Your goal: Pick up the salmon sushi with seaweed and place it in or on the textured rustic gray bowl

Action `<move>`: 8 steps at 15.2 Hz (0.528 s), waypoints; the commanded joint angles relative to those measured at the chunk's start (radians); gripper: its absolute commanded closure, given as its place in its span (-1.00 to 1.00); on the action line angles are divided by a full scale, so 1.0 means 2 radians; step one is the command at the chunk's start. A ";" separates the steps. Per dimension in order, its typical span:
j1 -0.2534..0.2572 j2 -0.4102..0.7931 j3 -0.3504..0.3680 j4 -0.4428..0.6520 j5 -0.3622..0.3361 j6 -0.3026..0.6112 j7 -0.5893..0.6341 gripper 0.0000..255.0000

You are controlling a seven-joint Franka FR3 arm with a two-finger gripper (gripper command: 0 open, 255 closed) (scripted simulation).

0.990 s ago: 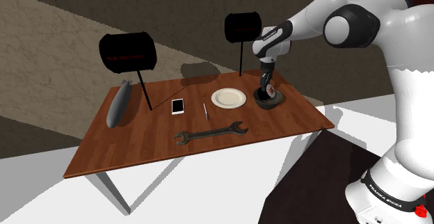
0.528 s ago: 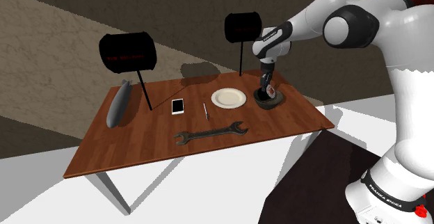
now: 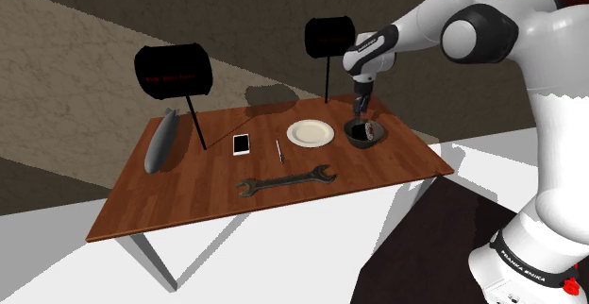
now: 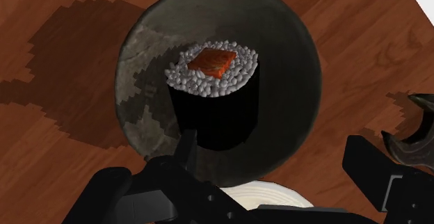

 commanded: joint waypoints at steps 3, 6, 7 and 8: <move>0.000 -0.016 -0.003 0.021 -0.005 -0.037 0.003 -1.00; 0.000 -0.016 -0.003 0.021 -0.005 -0.037 0.003 -1.00; 0.000 -0.016 -0.003 0.021 -0.005 -0.037 0.003 -1.00; 0.000 -0.016 -0.003 0.021 -0.005 -0.037 0.003 -1.00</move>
